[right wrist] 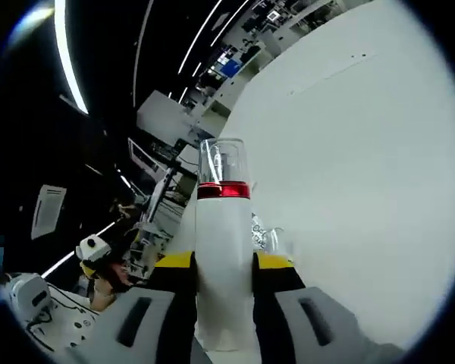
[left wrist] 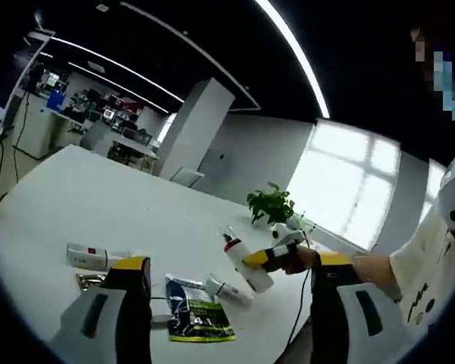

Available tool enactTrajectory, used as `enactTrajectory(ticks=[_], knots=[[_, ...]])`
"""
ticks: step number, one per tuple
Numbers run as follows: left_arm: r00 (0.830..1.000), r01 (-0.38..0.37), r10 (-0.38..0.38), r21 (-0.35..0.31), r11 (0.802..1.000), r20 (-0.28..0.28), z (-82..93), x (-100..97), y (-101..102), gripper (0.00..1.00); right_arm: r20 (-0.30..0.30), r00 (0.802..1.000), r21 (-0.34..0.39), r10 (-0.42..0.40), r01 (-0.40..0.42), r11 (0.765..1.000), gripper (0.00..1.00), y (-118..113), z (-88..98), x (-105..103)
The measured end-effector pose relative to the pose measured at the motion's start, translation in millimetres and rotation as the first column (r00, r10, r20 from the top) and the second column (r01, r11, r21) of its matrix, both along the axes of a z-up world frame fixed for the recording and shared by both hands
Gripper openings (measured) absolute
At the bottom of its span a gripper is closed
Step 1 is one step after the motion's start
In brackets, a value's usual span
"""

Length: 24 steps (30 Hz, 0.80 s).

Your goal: Arrange the skincare products in the storage area until every visible bottle or jar stands upright without overlapping.

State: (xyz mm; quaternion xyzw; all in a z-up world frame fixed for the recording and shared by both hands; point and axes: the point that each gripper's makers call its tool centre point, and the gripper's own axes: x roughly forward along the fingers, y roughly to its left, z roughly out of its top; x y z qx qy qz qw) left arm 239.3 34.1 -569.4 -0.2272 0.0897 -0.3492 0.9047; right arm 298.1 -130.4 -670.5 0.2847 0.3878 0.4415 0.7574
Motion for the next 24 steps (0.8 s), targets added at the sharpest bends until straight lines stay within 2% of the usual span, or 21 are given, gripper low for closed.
enactTrajectory(ticks=[4,6,7,9,12,13,17,19,24], knots=[[1.0,0.02,-0.02,0.005,1.0,0.005,4.5,13.3,-11,0.76,0.051,0.998,0.052,0.029,-0.031,0.998,0.27,18,18.0,-15],[0.998,0.059,-0.059,0.021,0.998,0.005,3.7,18.1,-19,0.75,0.067,0.997,0.077,0.04,-0.046,0.996,0.27,29,27.5,-22],[0.996,0.084,-0.084,-0.003,0.996,-0.026,1.3,22.1,-27,0.76,0.082,0.995,0.091,0.05,-0.058,0.994,0.27,35,33.2,-26],[0.993,0.11,-0.112,-0.037,0.993,-0.047,-0.6,25.0,-35,0.79,0.093,0.994,0.103,0.059,-0.068,0.992,0.27,42,39.0,-30],[0.987,0.153,-0.156,-0.056,0.987,-0.047,-3.0,27.4,-44,0.7,0.104,0.992,0.126,0.075,-0.088,0.988,0.27,51,44.9,-37],[0.982,0.174,-0.178,-0.067,0.983,-0.063,-6.3,29.4,-49,0.66,0.107,0.99,0.143,0.092,-0.107,0.984,0.27,57,48.1,-42],[0.966,0.234,-0.244,-0.116,0.965,-0.081,-9.0,29.2,-66,0.65,0.123,0.985,0.144,0.121,-0.139,0.98,0.27,69,50.1,-52],[0.96,0.244,-0.261,-0.154,0.958,-0.104,-8.7,31.3,-70,0.61,0.118,0.984,0.16,0.13,-0.148,0.976,0.27,73,51.6,-56],[0.966,0.231,-0.246,-0.154,0.961,-0.085,-7.5,40.1,-71,0.52,0.121,0.982,0.183,0.142,-0.163,0.97,0.27,80,56.8,-62]])
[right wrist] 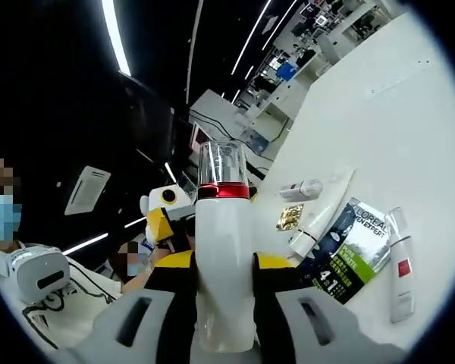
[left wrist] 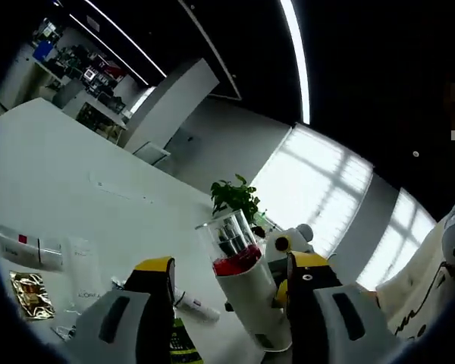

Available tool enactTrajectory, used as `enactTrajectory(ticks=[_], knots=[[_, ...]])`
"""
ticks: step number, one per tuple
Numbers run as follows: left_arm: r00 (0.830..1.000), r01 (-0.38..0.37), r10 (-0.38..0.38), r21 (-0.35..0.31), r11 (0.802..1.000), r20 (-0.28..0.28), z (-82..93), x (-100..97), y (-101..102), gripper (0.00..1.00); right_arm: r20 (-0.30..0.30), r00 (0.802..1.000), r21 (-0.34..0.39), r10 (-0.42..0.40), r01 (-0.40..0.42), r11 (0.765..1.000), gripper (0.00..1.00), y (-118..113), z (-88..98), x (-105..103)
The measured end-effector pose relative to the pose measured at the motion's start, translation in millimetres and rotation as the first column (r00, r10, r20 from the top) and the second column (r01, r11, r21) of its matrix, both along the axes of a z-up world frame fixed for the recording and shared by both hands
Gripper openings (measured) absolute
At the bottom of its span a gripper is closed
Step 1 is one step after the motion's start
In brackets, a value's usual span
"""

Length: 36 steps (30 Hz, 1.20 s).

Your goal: Arrange the skincare products in the storage area until every visible bottle or jar stands upright without overlapping.

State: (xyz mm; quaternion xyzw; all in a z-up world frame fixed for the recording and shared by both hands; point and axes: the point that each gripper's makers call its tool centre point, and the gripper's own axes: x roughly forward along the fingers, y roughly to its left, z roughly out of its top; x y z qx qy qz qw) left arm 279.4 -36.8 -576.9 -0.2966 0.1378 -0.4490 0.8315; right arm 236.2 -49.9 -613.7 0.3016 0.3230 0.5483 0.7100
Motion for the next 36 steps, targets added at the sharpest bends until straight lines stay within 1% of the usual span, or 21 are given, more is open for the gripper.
enactTrajectory(ticks=[1,2,4,6,7,8,9,11,12,14,15,20,22,24,25,26,27,29,30,33,36], knots=[[0.999,0.022,-0.023,-0.028,0.999,-0.033,-0.8,-1.5,-3,0.51,0.003,1.0,0.009,0.005,-0.005,1.0,0.27,3,2.5,-3],[0.999,0.028,-0.029,-0.038,0.999,-0.043,-1.8,-1.5,-4,0.51,0.003,1.0,0.015,0.007,-0.007,1.0,0.27,4,3.9,-5],[0.998,0.04,-0.042,-0.05,0.998,-0.043,-6.8,-0.8,-6,0.49,0.005,1.0,0.026,0.012,-0.012,1.0,0.27,7,6.5,-7],[0.998,0.053,-0.057,-0.076,0.996,-0.042,-6.0,-2.5,-8,0.47,0.004,1.0,0.041,0.019,-0.019,0.999,0.27,10,9.1,-10],[0.997,0.06,-0.063,-0.083,0.995,-0.037,-6.0,-3.4,-9,0.45,0.0,1.0,0.048,0.023,-0.023,0.999,0.27,11,10.0,-11],[0.997,0.07,-0.072,-0.079,0.994,-0.034,-7.7,-4.5,-9,0.44,0.0,1.0,0.05,0.024,-0.024,0.998,0.27,13,10.2,-12],[0.995,0.083,-0.087,-0.096,0.992,-0.042,-6.8,-4.2,-9,0.44,-0.001,1.0,0.052,0.025,-0.025,0.998,0.27,13,10.0,-12],[0.995,0.086,-0.09,-0.1,0.991,-0.039,-6.7,-4.1,-10,0.44,-0.004,1.0,0.063,0.022,-0.021,0.998,0.27,14,9.3,-12],[0.995,0.094,-0.097,-0.106,0.99,-0.03,-5.9,-5.4,-10,0.42,-0.006,1.0,0.067,0.022,-0.021,0.998,0.27,14,8.6,-12],[0.991,0.127,-0.13,-0.136,0.983,-0.019,-3.6,-9.8,-13,0.34,-0.008,1.0,0.068,0.021,-0.02,0.998,0.27,14,7.0,-12],[0.987,0.157,-0.16,-0.154,0.975,-0.006,-1.5,-14.5,-16,0.29,-0.01,1.0,0.063,0.021,-0.021,0.998,0.27,15,5.0,-12],[0.983,0.178,-0.181,-0.127,0.976,-0.009,-4.6,-14.5,-17,0.28,-0.013,0.999,0.053,0.041,-0.04,0.998,0.27,15,0.4,-17],[0.982,0.186,-0.188,-0.126,0.974,-0.004,-4.4,-16.5,-18,0.27,-0.003,0.999,0.046,0.045,-0.044,0.998,0.27,16,-1.3,-18],[0.98,0.195,-0.198,-0.133,0.972,-0.012,-4.7,-18.2,-19,0.26,0.008,0.999,0.04,0.049,-0.049,0.998,0.27,17,-2.4,-19],[0.979,0.203,-0.206,-0.134,0.97,-0.01,-4.4,-19.5,-19,0.26,0.025,0.998,0.029,0.053,-0.054,0.998,0.28,17,-3.4,-20],[0.976,0.214,-0.217,-0.132,0.968,-0.01,-4.6,-21.4,-20,0.25,0.056,0.997,0.01,0.056,-0.057,0.998,0.28,17,-4.8,-21],[0.975,0.22,-0.223,-0.129,0.967,-0.009,-4.9,-22.3,-20,0.25,0.069,0.996,0.003,0.062,-0.062,0.998,0.28,18,-5.2,-23],[0.971,0.238,-0.241,-0.106,0.965,-0.012,-8.1,-26.2,-21,0.24,0.094,0.993,-0.031,0.075,-0.072,0.997,0.28,17,-10.2,-25],[0.969,0.244,-0.246,-0.097,0.965,-0.016,-9.8,-28.3,-22,0.24,0.105,0.991,-0.044,0.08,-0.076,0.996,0.28,16,-12.5,-27],[0.964,0.265,-0.266,-0.045,0.963,0.002,-18.4,-33.5,-25,0.24,0.132,0.987,-0.087,0.095,-0.084,0.993,0.29,14,-21.8,-30],[0.963,0.27,-0.27,-0.016,0.963,0.011,-22.3,-34.9,-28,0.24,0.155,0.983,-0.126,0.102,-0.083,0.989,0.3,13,-28.6,-32]])
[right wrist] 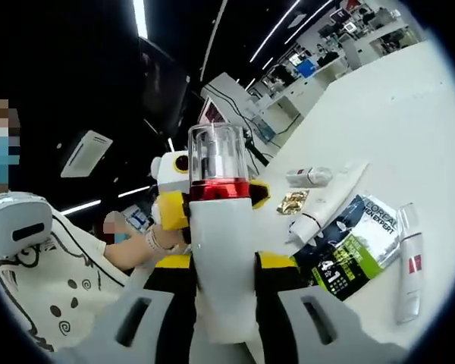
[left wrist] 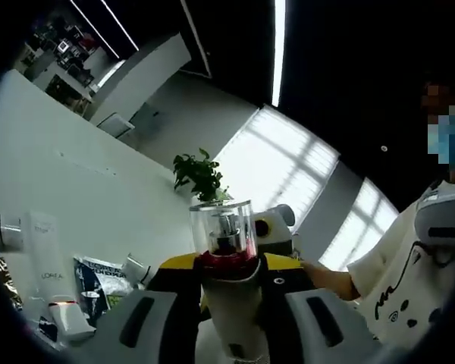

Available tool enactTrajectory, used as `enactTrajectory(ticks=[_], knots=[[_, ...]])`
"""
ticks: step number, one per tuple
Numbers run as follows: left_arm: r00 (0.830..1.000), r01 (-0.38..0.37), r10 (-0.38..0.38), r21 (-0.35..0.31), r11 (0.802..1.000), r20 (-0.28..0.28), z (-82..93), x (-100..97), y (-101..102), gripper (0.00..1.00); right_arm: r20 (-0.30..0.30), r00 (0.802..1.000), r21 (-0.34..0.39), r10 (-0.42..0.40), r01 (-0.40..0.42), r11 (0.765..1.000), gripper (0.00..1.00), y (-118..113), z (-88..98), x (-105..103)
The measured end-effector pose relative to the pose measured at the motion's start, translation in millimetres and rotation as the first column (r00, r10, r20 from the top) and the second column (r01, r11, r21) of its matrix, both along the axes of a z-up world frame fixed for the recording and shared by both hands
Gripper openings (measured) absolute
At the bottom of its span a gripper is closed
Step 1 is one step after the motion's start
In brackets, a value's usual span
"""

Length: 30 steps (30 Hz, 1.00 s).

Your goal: Arrange the skincare products in the storage area until every visible bottle or jar stands upright without overlapping.

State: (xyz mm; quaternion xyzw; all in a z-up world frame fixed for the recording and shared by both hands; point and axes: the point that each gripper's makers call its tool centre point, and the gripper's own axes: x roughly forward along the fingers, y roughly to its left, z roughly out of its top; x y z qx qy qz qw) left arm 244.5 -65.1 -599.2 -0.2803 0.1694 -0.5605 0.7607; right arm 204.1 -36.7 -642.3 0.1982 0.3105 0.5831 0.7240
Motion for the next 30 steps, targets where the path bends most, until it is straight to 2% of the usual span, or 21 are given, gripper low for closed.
enactTrajectory(ticks=[6,7,10,14,17,21,24,30], knots=[[0.998,0.02,-0.025,0.093,0.996,0.056,-13.5,-4.5,-5,0.24,0.063,0.998,-0.092,0.019,-0.013,0.996,0.31,-3,-17.8,-4],[0.997,0.028,-0.037,0.126,0.992,0.073,-18.2,-8.4,-8,0.24,0.074,0.997,-0.119,0.031,-0.022,0.993,0.31,-2,-23.7,-7],[0.994,0.031,-0.047,0.17,0.985,0.094,-22.7,-14.7,-12,0.23,0.108,0.993,-0.155,0.04,-0.023,0.988,0.32,-3,-31.8,-8],[0.99,0.03,-0.059,0.209,0.977,0.131,-26.4,-19.3,-14,0.23,0.119,0.992,-0.162,0.041,-0.021,0.987,0.32,-2,-36.7,-10],[0.983,0.027,-0.074,0.263,0.964,0.169,-33.7,-21.5,-16,0.23,0.155,0.987,-0.225,0.048,-0.012,0.974,0.33,-5,-46.6,-10],[0.981,0.037,-0.09,0.287,0.957,0.174,-40.6,-20.6,-13,0.23,0.151,0.987,-0.262,0.06,-0.018,0.965,0.33,-10,-53.4,-10],[0.977,0.043,-0.103,0.3,0.953,0.186,-43.2,-20.5,-13,0.23,0.194,0.978,-0.298,0.082,-0.021,0.954,0.33,-13,-57.2,-6],[0.975,0.047,-0.114,0.324,0.945,0.192,-49.1,-15.6,-8,0.23,0.2,0.976,-0.308,0.09,-0.025,0.951,0.33,-13,-61.0,-3]])
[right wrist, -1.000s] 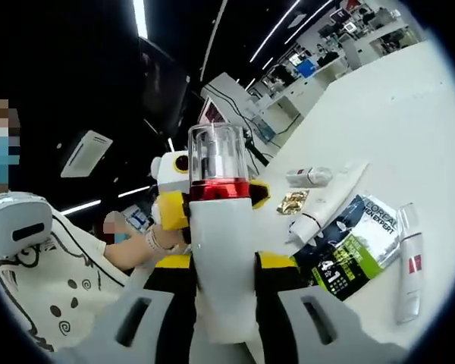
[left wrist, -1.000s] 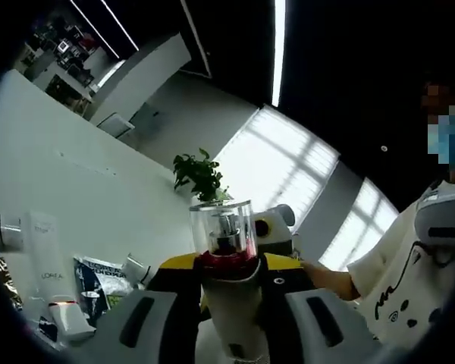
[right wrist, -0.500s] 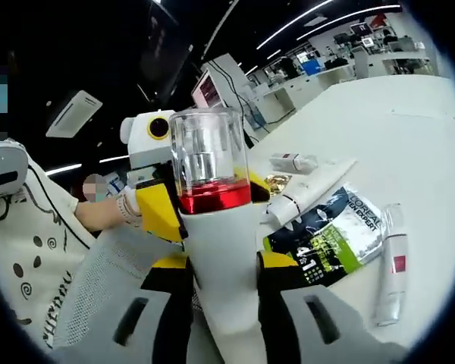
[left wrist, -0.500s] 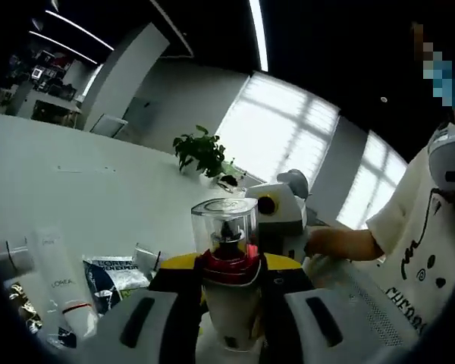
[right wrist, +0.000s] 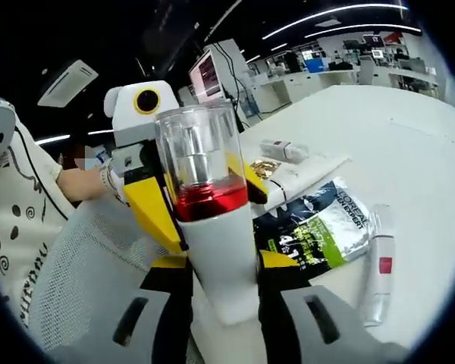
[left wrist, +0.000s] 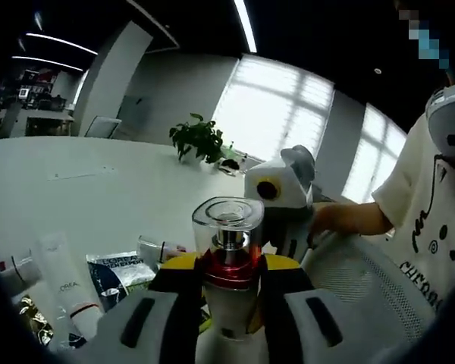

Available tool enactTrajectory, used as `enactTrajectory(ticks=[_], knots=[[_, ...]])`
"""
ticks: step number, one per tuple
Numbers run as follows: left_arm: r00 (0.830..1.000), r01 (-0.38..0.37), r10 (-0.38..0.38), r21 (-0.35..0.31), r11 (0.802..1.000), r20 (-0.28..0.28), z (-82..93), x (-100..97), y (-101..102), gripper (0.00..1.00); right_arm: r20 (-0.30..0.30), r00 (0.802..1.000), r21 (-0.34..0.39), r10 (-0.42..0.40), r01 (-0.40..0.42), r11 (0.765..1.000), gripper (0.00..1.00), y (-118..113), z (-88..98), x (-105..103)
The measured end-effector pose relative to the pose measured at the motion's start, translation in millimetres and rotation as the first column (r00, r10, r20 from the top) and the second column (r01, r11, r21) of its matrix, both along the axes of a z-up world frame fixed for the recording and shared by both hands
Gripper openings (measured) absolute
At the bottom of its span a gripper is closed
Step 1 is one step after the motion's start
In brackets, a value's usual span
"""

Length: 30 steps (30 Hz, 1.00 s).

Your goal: Arrange the skincare products in the storage area until every visible bottle or jar stands upright without overlapping.

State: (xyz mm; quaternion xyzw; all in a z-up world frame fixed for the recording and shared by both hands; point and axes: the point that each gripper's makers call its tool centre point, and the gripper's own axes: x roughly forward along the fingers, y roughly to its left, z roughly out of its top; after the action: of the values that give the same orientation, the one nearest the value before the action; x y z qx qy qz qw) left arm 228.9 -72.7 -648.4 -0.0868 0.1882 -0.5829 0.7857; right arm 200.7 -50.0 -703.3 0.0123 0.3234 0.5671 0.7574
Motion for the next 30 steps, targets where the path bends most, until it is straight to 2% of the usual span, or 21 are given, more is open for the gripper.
enactTrajectory(ticks=[4,7,13,17,22,25,30], knots=[[0.999,0.018,-0.019,0.041,0.999,0.03,-3.8,-3.2,-2,0.23,0.042,0.999,-0.034,0.03,-0.029,0.999,0.32,0,-6.1,3],[0.999,0.017,-0.019,0.049,0.999,0.028,-6.0,-2.8,-2,0.23,0.04,0.998,-0.05,0.044,-0.042,0.998,0.32,2,-9.5,4],[0.999,0.009,-0.012,0.065,0.998,0.052,-6.3,-0.3,1,0.23,0.09,0.992,-0.069,0.085,-0.079,0.995,0.31,7,-10.0,7],[0.996,-0.014,0.006,0.088,0.996,0.094,-3.9,2.2,-3,0.23,0.152,0.984,-0.089,0.091,-0.078,0.993,0.31,8,-9.6,16],[0.993,-0.017,0.007,0.09,0.996,0.115,-3.5,6.3,-4,0.23,0.176,0.98,-0.089,0.095,-0.08,0.993,0.31,8,-9.2,21],[0.989,-0.019,0.005,0.092,0.996,0.147,-3.4,11.9,-1,0.23,0.218,0.972,-0.102,0.088,-0.067,0.993,0.31,9,-8.6,27],[0.984,-0.018,0.0,0.102,0.995,0.177,-3.5,19.1,0,0.23,0.246,0.966,-0.113,0.084,-0.057,0.992,0.31,9,-8.6,36]])
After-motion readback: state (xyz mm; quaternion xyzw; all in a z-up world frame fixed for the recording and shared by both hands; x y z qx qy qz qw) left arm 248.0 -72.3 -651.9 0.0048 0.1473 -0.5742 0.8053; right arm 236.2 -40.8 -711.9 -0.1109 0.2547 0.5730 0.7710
